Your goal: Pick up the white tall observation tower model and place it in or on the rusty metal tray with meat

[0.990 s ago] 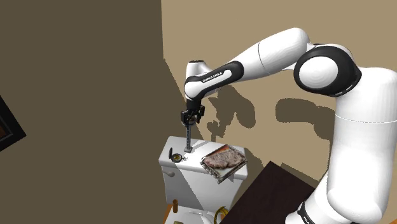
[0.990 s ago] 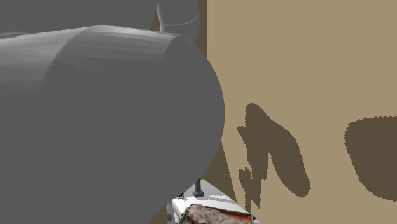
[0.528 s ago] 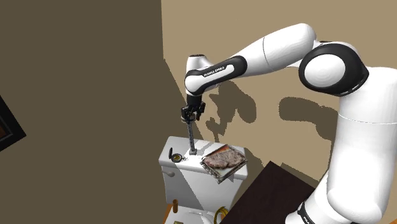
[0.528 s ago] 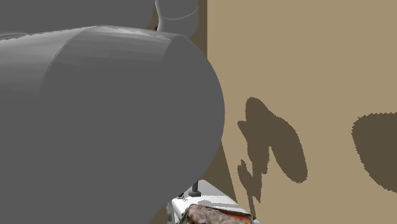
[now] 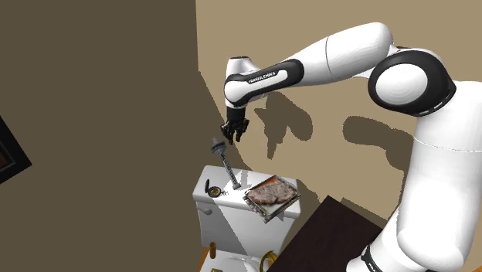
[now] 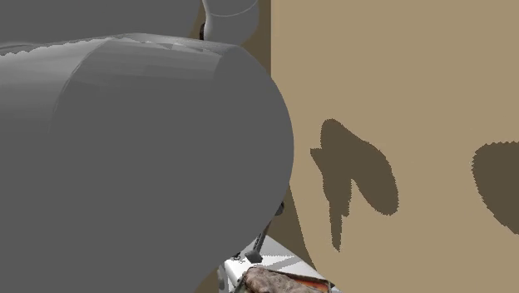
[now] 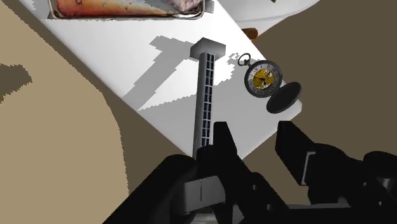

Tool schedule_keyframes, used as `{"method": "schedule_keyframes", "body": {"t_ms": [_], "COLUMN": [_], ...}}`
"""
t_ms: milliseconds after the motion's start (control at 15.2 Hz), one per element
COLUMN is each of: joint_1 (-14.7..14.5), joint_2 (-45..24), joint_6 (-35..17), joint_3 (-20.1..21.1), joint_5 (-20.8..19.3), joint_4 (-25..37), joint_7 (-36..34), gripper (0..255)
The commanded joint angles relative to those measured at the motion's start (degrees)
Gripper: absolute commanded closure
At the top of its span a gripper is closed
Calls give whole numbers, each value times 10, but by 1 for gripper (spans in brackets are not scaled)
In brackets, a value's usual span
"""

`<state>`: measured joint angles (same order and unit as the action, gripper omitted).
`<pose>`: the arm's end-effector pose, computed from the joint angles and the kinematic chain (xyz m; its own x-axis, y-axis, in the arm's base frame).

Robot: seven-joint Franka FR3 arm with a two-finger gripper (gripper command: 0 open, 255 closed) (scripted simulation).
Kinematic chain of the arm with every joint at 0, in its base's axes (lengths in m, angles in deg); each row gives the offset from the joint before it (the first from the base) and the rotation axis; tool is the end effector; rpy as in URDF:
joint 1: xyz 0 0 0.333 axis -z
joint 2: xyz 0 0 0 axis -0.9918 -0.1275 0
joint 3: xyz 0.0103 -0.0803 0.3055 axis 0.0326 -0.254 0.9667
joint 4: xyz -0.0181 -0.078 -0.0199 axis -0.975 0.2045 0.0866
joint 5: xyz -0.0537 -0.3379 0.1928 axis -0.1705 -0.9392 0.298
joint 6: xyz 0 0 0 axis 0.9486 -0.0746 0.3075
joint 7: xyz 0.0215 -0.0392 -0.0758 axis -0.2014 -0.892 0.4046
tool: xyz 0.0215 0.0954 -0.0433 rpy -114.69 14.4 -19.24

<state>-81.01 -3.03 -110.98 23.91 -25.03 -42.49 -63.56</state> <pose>0.6369 0.0231 0.3866 0.9939 -0.1083 -0.0185 -0.1084 -0.9941 -0.0037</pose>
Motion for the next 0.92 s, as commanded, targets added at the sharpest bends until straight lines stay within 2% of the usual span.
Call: {"method": "schedule_keyframes", "body": {"t_ms": [0,264,462,594,792,858], "joint_1": [7,39,75,117,209,208], "joint_2": [6,0,-34,-70,-145,-154], "joint_6": [-49,-240,-372,-453,-561,-565], "joint_3": [0,8,37,79,180,179], "joint_5": [10,65,134,192,267,260], "joint_4": [-33,-132,-171,-180,-169,-163], "joint_7": [12,78,156,226,341,336], "gripper": [0,0,0,0,0,0]}}
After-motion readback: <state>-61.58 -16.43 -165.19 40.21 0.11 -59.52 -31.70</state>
